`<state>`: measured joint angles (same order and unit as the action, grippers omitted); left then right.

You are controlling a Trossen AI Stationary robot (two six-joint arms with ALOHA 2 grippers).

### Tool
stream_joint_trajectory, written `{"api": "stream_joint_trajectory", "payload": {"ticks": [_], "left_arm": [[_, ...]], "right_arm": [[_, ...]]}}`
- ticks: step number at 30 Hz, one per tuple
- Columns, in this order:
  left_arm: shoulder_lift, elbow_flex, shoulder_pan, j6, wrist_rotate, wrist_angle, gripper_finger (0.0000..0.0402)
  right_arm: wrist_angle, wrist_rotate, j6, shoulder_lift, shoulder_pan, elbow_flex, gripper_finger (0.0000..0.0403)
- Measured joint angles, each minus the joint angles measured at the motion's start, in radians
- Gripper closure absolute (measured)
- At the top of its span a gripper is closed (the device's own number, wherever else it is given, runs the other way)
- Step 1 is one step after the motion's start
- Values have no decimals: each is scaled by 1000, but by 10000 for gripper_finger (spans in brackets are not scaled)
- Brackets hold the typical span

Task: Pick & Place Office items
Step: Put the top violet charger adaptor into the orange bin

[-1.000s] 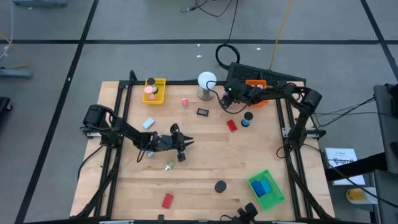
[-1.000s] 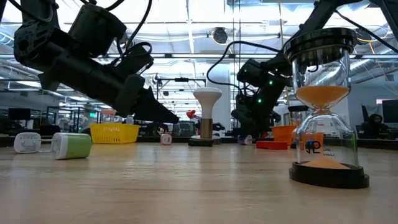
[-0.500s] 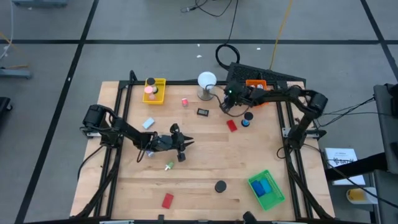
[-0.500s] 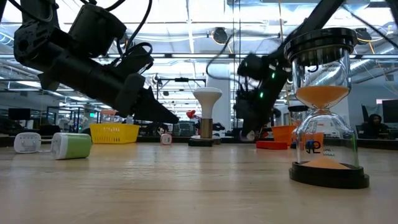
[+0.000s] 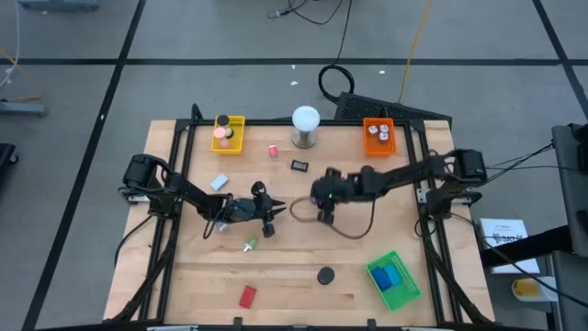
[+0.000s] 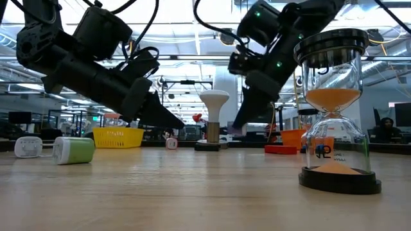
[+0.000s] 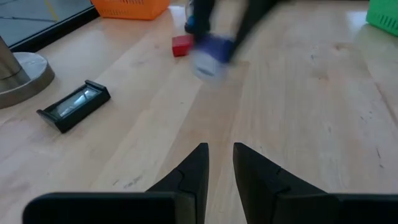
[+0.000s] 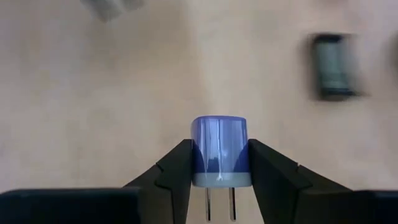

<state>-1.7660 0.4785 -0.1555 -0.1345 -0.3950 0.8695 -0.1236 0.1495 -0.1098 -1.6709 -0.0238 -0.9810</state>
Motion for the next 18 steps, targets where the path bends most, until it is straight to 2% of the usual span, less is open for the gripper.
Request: {"api": "stream_joint_trajectory", "payload": {"ticks": [5,11,18], "left_arm": [[0,0,0,-2,0,-3,321],[0,0,0,-29,3,-6,321],[0,0,0,-48,76,-3,320]], "right_arm": [[47,0,46,-83,66,-34,275],[43,2,87,-157,78,-75,274],[50,4,80,-176,80,-79,253]]}}
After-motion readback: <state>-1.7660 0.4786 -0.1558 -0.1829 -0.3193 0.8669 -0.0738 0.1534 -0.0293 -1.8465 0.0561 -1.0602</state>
